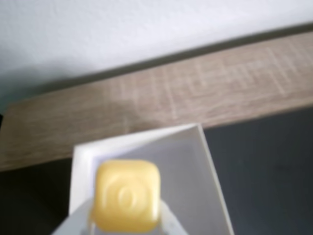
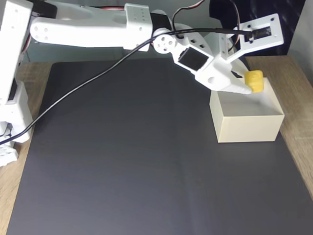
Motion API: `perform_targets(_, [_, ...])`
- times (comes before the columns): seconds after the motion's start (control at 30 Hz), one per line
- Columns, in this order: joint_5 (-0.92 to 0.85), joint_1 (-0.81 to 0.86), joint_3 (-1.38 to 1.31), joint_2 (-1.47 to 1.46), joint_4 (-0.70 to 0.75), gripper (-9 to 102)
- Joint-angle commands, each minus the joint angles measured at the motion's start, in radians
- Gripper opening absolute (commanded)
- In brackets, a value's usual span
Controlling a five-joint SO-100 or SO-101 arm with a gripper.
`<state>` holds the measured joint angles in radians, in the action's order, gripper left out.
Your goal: Grasp a cube block and put it in the white box.
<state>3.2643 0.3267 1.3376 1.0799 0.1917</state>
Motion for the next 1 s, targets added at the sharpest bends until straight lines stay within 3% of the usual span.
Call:
perform_targets(0.0, [-0.008,-0.014,-0.084,0.006,-0.009,0])
perform_targets(0.27, [-0.002,-0.02,-0.084,0.005,-0.006,1])
perform_targets(0.5, [-0.008,-0.014,-0.084,0.008,-0.008,20])
perform_targets(0.63, [-0.003,-0.006,-0.084,0.012,-0.008,25])
perform_targets(0.8, [0.0,-0.003,-0.074,0.028,0.002,22])
perform_targets(0.97, [0.002,-0.012,-0.009,0.1,0.031,11])
